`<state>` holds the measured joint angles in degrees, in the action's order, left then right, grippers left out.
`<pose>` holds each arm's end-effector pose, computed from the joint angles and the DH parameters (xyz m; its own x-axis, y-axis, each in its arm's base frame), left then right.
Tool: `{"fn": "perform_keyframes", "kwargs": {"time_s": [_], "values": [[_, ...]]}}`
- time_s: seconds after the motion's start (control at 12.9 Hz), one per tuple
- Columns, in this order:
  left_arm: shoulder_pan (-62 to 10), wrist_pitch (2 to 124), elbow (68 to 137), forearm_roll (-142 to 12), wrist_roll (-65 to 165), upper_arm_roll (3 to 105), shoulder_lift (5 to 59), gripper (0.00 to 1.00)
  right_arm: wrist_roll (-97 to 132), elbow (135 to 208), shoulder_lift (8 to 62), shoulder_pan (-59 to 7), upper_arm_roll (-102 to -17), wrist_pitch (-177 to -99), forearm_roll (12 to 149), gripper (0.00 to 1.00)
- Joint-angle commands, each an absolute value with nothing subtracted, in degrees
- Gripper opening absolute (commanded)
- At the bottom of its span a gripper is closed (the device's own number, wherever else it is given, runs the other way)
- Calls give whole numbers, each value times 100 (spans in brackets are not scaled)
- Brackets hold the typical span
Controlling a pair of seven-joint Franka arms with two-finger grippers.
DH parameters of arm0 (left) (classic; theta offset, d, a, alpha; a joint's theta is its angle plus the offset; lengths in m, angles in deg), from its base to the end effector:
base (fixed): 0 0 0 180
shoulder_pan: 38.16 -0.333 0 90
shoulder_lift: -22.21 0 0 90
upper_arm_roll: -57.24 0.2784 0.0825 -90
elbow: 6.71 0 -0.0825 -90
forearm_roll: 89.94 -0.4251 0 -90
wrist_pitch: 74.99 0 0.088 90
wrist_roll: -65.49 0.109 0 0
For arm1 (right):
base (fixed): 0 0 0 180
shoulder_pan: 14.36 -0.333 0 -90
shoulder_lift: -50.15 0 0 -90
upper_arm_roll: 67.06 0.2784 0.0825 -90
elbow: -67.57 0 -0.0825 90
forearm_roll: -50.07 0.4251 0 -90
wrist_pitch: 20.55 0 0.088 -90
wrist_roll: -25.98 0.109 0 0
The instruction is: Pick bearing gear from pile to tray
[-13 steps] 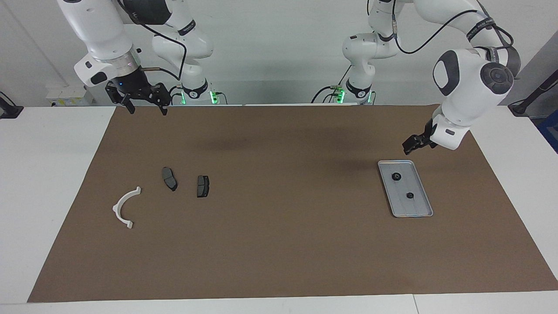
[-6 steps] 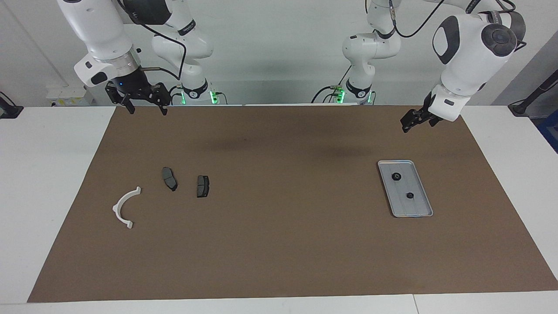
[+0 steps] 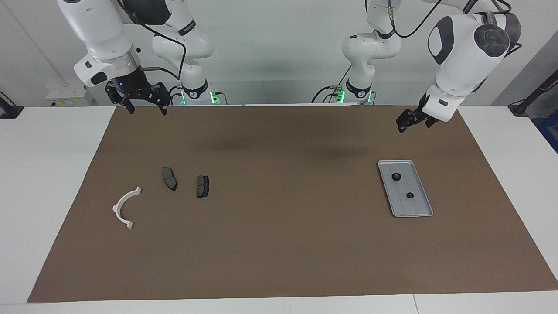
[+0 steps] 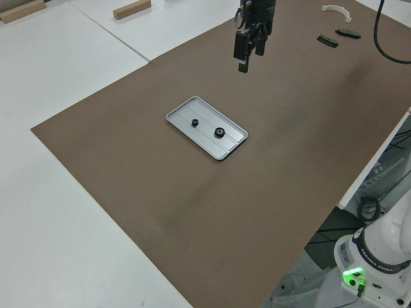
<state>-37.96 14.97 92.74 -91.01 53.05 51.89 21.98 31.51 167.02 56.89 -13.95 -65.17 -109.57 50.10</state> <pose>0.5810 -0.0545 0.5033 0.9808 0.1212 -0.1531 0.1143 -0.9920 -0.0530 0.5584 0.0153 0.5670 0.9954 -0.0711 -0.0638 -0.0707 -0.9975 0.0095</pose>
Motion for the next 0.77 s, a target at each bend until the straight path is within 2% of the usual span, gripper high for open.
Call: {"fn": "perform_keyframes", "kwargs": {"time_s": [0.0,0.7], "values": [[-3728,1571,9322,-9047,5318,5223,2159,100,3011,16838,5806,-1304,-6486,-11099,5033,100],[-3728,2028,9331,-8608,5336,5232,2194,100,3011,16838,5806,-1304,-6486,-11107,5033,100]]}}
